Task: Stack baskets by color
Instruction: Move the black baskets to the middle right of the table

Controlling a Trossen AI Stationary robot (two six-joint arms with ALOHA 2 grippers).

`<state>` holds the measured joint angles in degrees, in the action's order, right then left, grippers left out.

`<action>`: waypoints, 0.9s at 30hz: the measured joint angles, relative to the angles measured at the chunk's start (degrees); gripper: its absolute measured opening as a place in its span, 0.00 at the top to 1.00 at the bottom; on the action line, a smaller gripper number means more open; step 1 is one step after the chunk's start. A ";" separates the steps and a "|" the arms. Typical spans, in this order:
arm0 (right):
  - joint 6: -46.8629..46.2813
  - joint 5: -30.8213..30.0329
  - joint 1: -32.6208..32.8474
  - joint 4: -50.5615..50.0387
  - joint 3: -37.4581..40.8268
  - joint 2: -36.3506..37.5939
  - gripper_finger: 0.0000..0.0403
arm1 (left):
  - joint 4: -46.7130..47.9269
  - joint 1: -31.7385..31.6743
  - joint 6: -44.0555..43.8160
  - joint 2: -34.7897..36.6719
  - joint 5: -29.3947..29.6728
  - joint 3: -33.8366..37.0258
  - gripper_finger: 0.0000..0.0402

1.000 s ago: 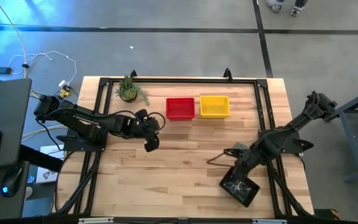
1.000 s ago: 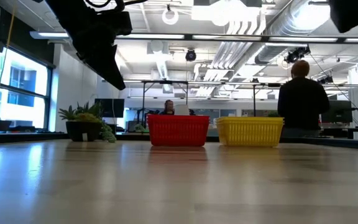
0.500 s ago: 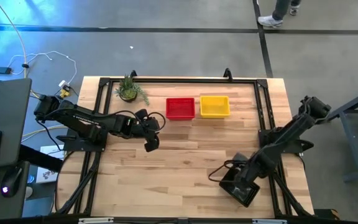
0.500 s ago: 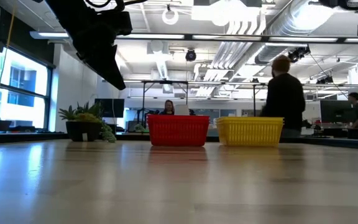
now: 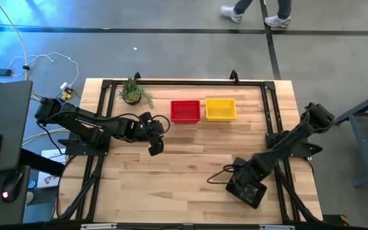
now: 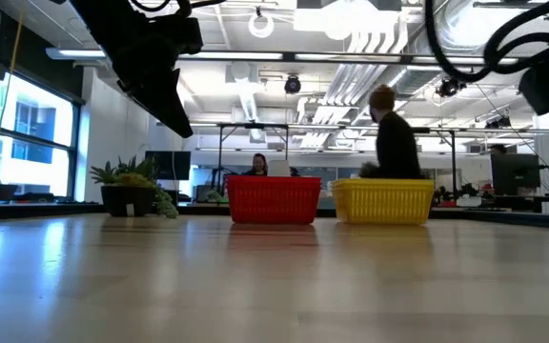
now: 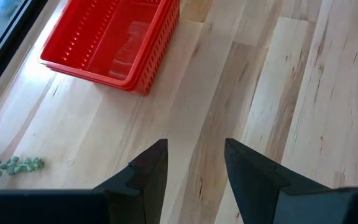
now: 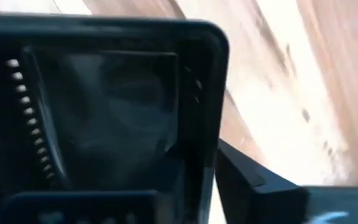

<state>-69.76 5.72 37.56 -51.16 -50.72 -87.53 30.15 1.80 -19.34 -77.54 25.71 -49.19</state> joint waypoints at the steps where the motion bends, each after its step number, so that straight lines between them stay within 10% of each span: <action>1: 1.63 -0.45 -0.74 0.05 0.00 0.00 0.88 | 0.00 -0.01 0.11 0.00 0.00 0.00 0.64; 27: 53.87 -5.57 -32.74 2.45 -0.55 0.07 0.98 | -0.02 0.01 1.03 0.00 0.20 0.00 0.64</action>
<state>-15.89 0.15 4.82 -48.70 -51.27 -87.46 30.13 1.80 -18.31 -77.54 25.91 -49.19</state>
